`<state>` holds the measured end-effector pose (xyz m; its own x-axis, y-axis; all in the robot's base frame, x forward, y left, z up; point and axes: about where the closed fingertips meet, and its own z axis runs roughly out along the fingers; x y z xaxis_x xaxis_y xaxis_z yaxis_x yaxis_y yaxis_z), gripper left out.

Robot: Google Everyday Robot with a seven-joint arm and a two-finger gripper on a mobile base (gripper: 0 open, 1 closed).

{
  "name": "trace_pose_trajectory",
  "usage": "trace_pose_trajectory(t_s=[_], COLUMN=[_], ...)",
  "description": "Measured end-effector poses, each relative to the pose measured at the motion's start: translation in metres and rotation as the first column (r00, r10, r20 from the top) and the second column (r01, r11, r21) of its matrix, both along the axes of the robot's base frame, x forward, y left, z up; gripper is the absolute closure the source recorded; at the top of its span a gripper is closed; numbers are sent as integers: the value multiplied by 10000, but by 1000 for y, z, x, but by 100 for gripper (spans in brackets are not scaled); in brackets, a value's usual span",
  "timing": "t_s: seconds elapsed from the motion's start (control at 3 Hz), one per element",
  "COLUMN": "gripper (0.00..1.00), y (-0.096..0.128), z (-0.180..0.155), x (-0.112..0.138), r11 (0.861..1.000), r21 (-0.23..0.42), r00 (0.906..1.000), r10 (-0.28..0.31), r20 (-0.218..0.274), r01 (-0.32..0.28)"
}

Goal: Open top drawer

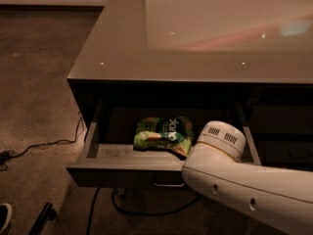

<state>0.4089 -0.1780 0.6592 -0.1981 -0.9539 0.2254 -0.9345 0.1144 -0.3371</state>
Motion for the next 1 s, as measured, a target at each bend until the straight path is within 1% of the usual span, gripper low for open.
trace_pose_trajectory(t_s=[0.33,0.67,1.0], gripper=[0,0,0], y=[0,3,10], z=[1,16,43], x=[-3,-17,-34], r11=[10000,9995,9976], r21=[-34,-315,-654], r00=[10000,9990,9926], r10=[55,16,-148], r20=[-1,443,1201], r01=[-55,-2,228])
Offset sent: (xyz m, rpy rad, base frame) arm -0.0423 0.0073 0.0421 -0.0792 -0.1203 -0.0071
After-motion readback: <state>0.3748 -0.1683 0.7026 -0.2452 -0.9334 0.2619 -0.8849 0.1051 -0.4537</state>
